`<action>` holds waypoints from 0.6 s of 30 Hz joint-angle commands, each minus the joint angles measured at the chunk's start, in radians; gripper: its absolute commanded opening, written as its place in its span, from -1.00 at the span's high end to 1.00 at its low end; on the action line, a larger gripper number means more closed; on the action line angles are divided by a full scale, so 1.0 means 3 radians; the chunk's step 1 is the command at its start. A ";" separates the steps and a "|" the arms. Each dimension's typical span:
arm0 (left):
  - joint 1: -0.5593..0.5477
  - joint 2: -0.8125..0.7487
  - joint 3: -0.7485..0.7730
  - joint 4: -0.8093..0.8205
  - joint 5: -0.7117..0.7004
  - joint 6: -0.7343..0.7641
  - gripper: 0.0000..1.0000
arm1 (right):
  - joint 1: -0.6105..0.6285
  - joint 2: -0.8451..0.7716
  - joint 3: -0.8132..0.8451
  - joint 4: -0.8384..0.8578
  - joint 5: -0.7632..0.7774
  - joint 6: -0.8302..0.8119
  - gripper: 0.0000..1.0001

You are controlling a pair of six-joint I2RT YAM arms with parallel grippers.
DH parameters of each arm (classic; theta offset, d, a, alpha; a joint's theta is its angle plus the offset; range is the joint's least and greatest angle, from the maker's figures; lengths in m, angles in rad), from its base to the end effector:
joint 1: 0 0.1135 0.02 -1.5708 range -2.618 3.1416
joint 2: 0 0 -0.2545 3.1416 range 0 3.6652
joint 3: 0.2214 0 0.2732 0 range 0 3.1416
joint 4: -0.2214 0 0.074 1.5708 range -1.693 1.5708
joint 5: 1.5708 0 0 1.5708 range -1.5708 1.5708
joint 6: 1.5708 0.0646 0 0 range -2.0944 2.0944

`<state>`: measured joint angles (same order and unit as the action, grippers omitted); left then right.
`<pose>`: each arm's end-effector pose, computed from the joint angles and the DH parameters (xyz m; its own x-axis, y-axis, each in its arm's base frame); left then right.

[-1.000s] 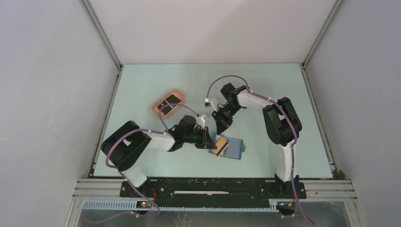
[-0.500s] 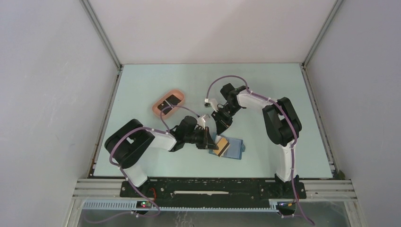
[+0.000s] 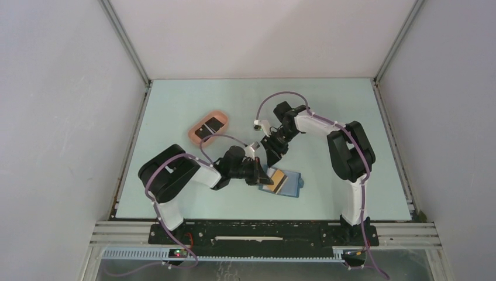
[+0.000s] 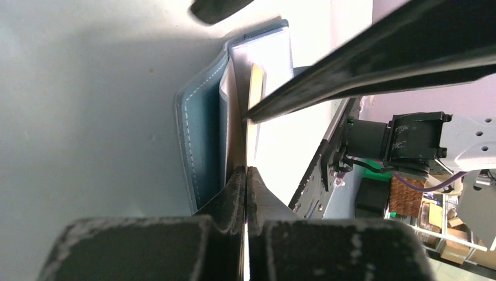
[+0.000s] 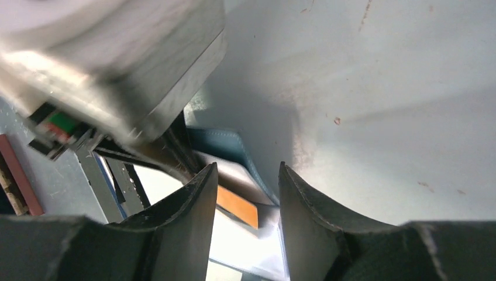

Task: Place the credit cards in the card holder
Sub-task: Insert the credit card into the card holder.

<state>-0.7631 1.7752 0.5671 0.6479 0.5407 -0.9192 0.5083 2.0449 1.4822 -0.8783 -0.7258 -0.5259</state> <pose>0.2169 -0.2534 0.0660 -0.9546 -0.0303 -0.2963 0.2452 0.4850 -0.8395 0.3368 0.2367 0.1272 -0.5288 -0.7244 -0.4423 -0.8146 0.2867 0.5042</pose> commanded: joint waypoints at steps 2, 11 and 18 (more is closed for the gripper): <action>-0.0028 0.0100 -0.0115 0.0248 -0.0116 -0.0110 1.00 | -0.0199 -0.0529 -0.0084 0.0104 0.0118 -0.0023 -0.04; -0.0047 0.0142 -0.0193 0.0449 -0.0169 -0.0214 1.00 | -0.0350 -0.1722 -0.0928 0.0386 -0.0027 -0.0719 0.15; -0.0075 0.0178 -0.0278 0.0661 -0.0216 -0.0332 1.00 | -0.0382 -0.2870 -0.2294 0.0375 -0.0395 -0.3159 0.08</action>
<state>-0.7723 1.8091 0.5095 0.8005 0.5072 -0.9993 0.3962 1.2793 0.9421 -0.7559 -0.7929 -0.9909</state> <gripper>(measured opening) 0.006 0.435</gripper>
